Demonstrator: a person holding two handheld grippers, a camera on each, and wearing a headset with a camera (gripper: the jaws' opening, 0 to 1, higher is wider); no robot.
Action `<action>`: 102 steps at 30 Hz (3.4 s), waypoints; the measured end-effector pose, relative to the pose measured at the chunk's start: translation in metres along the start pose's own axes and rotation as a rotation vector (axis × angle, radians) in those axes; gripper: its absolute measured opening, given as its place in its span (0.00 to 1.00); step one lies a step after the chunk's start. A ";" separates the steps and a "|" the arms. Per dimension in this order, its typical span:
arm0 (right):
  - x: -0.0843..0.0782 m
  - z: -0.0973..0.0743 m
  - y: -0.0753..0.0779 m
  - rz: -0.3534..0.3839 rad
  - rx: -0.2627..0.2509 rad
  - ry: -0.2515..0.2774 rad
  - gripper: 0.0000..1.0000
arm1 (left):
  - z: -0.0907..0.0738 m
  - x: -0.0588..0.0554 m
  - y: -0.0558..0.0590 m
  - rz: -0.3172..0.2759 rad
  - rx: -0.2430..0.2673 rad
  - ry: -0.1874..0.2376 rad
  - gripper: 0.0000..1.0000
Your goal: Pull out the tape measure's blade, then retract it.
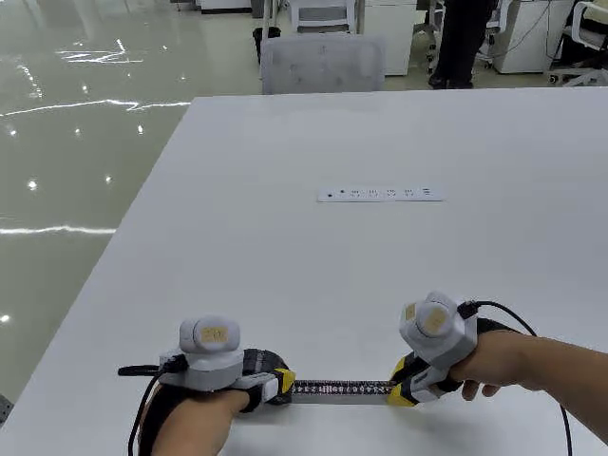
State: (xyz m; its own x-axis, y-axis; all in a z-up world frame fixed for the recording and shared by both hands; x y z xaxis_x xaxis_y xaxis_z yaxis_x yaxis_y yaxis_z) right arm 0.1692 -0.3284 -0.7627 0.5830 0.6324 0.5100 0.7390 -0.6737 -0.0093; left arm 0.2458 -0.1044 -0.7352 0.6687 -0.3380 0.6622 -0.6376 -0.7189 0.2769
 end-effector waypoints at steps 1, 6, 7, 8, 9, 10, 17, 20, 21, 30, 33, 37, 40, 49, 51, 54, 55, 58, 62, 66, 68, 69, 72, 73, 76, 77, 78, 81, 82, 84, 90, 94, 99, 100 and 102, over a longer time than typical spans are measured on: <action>0.001 0.001 0.000 -0.001 0.000 0.000 0.14 | 0.000 0.000 0.000 0.001 0.000 0.001 0.56; 0.004 0.005 0.001 0.010 0.003 0.005 0.14 | 0.000 0.000 0.000 0.000 0.002 0.003 0.56; 0.004 0.006 0.001 0.011 0.001 0.005 0.14 | 0.001 0.000 0.000 0.000 0.002 0.003 0.56; 0.005 0.005 0.000 0.010 0.001 0.005 0.14 | 0.001 0.000 0.000 -0.001 0.002 0.003 0.56; 0.006 0.006 -0.001 0.010 0.000 0.006 0.14 | 0.001 0.000 0.000 -0.001 0.002 0.004 0.56; 0.007 0.007 -0.002 0.007 0.001 0.008 0.14 | 0.001 0.000 0.000 -0.001 0.003 0.004 0.56; 0.013 0.010 -0.003 0.001 -0.006 0.017 0.14 | 0.001 0.000 0.000 0.001 0.003 0.004 0.56; 0.014 0.011 -0.004 0.002 -0.009 0.016 0.14 | 0.001 0.000 0.000 -0.001 0.003 0.005 0.56; 0.015 0.011 -0.004 -0.001 -0.009 0.016 0.14 | 0.001 0.000 0.000 -0.001 0.003 0.006 0.56; 0.022 0.015 -0.007 -0.003 -0.008 0.035 0.14 | 0.001 0.001 -0.001 -0.005 0.005 0.007 0.56; 0.024 0.016 -0.008 -0.009 -0.007 0.035 0.14 | 0.001 0.001 -0.001 -0.006 0.005 0.007 0.56; 0.026 0.016 -0.008 0.003 0.002 0.041 0.14 | 0.001 0.001 -0.001 -0.007 0.004 0.007 0.56; 0.028 0.018 -0.008 0.014 0.001 0.050 0.14 | 0.001 0.001 -0.001 -0.008 0.005 0.009 0.56; 0.035 0.023 -0.011 0.007 -0.010 0.059 0.14 | 0.001 0.001 -0.001 -0.013 0.005 0.012 0.56; 0.036 0.025 -0.010 0.019 -0.007 0.065 0.14 | 0.000 0.001 -0.001 -0.017 0.002 0.013 0.56; 0.038 0.025 -0.012 0.026 -0.003 0.075 0.14 | 0.000 0.001 0.000 -0.016 0.003 0.013 0.56; 0.039 0.026 -0.012 0.029 -0.001 0.076 0.14 | 0.000 0.001 0.000 -0.016 0.002 0.014 0.56; 0.041 0.028 -0.013 0.026 -0.001 0.077 0.14 | 0.000 0.000 0.000 -0.014 -0.001 0.012 0.56; 0.044 0.031 -0.015 0.019 -0.002 0.078 0.14 | 0.000 0.001 0.000 -0.009 -0.001 0.013 0.56; 0.047 0.033 -0.016 0.020 -0.003 0.082 0.14 | 0.001 0.001 0.000 -0.013 0.000 0.011 0.56; 0.048 0.034 -0.016 0.028 -0.002 0.094 0.14 | 0.001 0.001 -0.001 -0.015 0.001 0.010 0.56; 0.049 0.035 -0.016 0.029 -0.004 0.094 0.14 | 0.000 0.000 0.000 -0.015 0.000 0.009 0.56; 0.052 0.038 -0.018 0.024 -0.004 0.097 0.14 | 0.000 0.000 0.000 -0.015 0.000 0.008 0.56; 0.054 0.039 -0.019 0.023 -0.004 0.097 0.14 | 0.000 0.000 0.000 -0.015 0.000 0.010 0.56; 0.056 0.039 -0.021 0.020 -0.006 0.100 0.14 | 0.001 0.000 -0.001 -0.015 0.000 0.013 0.56; 0.057 0.040 -0.021 0.021 -0.007 0.102 0.14 | 0.001 0.000 -0.001 -0.015 0.001 0.014 0.56; 0.058 0.042 -0.022 -0.008 -0.001 0.115 0.14 | 0.001 0.000 -0.001 -0.015 0.001 0.013 0.56; 0.064 0.046 -0.025 -0.031 0.006 0.127 0.14 | 0.001 0.000 0.000 -0.014 0.001 0.012 0.56; 0.066 0.046 -0.026 -0.018 0.008 0.129 0.14 | 0.000 0.000 0.000 -0.014 0.001 0.011 0.56; 0.068 0.048 -0.026 -0.020 0.008 0.131 0.14 | 0.001 0.000 0.000 -0.014 0.001 0.012 0.56; 0.073 0.049 -0.027 -0.018 0.007 0.130 0.14 | 0.001 0.000 -0.001 -0.018 0.001 0.014 0.56; 0.074 0.050 -0.027 0.008 0.006 0.139 0.14 | 0.001 0.001 -0.001 -0.021 0.002 0.016 0.56; 0.077 0.051 -0.029 -0.033 0.015 0.139 0.14 | 0.001 0.001 -0.001 -0.019 0.002 0.015 0.56; 0.079 0.051 -0.030 -0.040 0.017 0.139 0.14 | 0.001 0.000 -0.001 -0.019 0.002 0.015 0.56; 0.081 0.052 -0.030 -0.043 0.021 0.137 0.14 | 0.001 0.000 -0.001 -0.018 0.002 0.014 0.56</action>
State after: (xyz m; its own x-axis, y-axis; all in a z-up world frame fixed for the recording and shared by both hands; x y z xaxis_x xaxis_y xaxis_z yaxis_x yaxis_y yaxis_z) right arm 0.2123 -0.2370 -0.7662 0.4997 0.6015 0.6233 0.7704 -0.6376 -0.0024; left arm 0.2464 -0.1044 -0.7357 0.6751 -0.3164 0.6665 -0.6244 -0.7261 0.2878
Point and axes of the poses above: the centre of the closed fingertips' face, and the gripper's own axes: z roughly forward along the fingers, y roughly to its right, x roughly out of its top, the point moved 7 cm from there along -z, roughly backward along the fingers, and after that the axes turned 7 degrees about -x, right-handed, at the moved point
